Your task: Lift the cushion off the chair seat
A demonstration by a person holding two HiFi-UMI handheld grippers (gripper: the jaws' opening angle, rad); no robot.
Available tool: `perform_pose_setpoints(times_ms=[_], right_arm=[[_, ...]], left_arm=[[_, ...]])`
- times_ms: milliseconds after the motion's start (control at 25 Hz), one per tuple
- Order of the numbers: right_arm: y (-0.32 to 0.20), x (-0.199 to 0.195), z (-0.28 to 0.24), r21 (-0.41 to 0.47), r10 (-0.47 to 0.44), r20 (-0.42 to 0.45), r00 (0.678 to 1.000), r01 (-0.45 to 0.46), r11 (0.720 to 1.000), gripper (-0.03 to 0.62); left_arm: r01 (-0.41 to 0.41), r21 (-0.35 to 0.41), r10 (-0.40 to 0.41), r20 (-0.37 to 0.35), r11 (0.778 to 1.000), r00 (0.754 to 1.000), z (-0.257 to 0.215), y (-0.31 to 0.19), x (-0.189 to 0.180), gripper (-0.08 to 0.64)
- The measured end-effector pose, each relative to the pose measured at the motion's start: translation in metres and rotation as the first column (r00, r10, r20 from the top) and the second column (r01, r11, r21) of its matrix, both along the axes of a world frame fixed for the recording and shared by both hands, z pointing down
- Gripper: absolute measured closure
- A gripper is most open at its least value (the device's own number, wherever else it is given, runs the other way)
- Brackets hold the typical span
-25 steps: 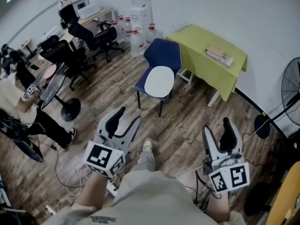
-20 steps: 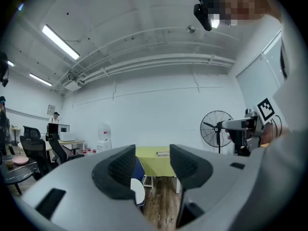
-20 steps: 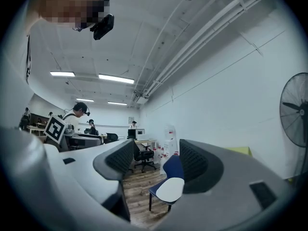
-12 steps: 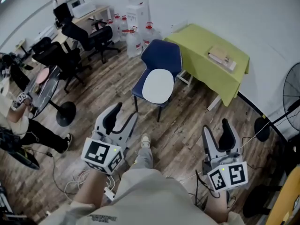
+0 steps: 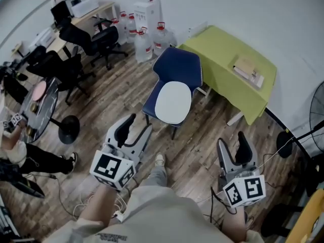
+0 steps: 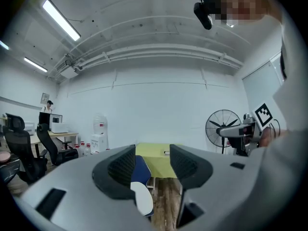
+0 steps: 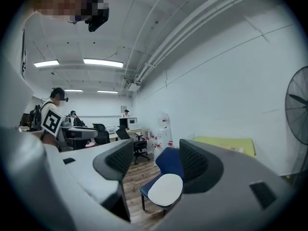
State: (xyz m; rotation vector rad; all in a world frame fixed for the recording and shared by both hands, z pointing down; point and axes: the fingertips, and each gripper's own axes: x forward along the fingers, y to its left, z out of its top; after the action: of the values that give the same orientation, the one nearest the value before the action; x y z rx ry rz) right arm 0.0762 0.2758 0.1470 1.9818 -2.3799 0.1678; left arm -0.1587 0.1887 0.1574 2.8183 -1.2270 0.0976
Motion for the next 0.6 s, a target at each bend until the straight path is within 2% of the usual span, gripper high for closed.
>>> perform_pose_setpoints(times_ms=[360,600], right_arm=[[-0.172,-0.009,0.022,-0.067,0.016,0.011,1.0,-0.015,0.998,0.296],[-0.264,-0.018,0.04,-0.124,0.025,-0.006,1.0,-0.025,0.992,0.296]], left_arm=[[-0.033,-0.067,0.037,0.053,0.997,0.998,0.029,-0.176,-0.004,0.345],[-0.066,-0.128,0.076,0.074,0.99,0.994,0.058,-0.269,-0.003,0.345]])
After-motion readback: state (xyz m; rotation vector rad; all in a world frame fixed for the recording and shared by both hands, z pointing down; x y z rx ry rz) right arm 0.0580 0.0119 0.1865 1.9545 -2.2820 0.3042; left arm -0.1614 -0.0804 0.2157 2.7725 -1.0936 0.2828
